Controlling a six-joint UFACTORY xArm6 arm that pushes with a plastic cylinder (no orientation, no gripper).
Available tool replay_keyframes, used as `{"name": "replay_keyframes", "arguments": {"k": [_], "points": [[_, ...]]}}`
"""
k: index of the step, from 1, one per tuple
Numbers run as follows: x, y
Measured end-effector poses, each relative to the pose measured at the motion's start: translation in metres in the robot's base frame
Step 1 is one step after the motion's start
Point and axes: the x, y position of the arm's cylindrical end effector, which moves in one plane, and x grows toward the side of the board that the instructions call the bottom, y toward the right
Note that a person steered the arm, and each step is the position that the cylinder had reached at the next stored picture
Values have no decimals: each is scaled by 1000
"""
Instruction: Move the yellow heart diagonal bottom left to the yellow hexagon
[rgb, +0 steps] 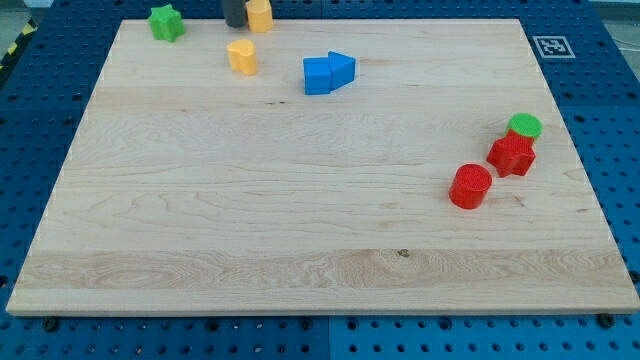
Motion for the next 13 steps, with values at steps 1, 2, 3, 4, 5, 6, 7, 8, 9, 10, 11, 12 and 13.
{"name": "replay_keyframes", "arguments": {"k": [1, 2, 3, 4, 5, 6, 7, 8, 9, 10, 11, 12, 13], "points": [[1, 47], [2, 42], [1, 22], [17, 59], [29, 70], [42, 88], [48, 60], [39, -3], [44, -51], [79, -57], [114, -40], [114, 2], [99, 19]]}}
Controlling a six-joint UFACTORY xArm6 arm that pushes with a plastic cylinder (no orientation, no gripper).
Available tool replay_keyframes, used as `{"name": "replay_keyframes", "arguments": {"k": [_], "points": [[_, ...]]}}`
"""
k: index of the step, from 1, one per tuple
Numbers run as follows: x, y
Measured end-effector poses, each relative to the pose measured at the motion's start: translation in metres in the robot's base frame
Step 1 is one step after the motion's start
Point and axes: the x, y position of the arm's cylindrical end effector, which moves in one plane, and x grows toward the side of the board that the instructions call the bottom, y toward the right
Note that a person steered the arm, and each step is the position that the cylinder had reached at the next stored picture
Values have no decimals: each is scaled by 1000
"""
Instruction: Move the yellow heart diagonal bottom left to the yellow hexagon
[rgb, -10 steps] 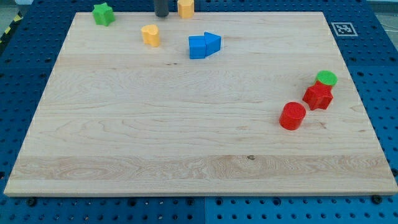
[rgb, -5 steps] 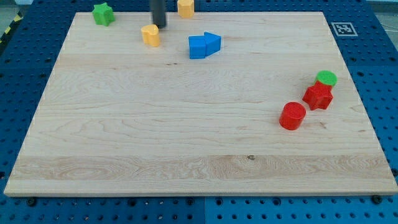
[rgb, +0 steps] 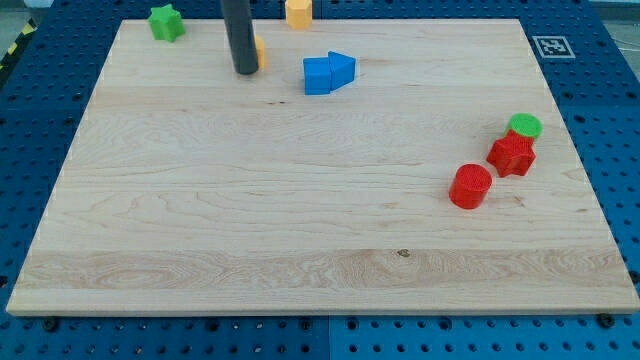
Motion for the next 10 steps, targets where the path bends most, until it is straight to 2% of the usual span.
{"name": "replay_keyframes", "arguments": {"k": [1, 3, 5, 8, 10], "points": [[-9, 4], [-9, -40], [-30, -34], [-31, -30], [14, -16]]}}
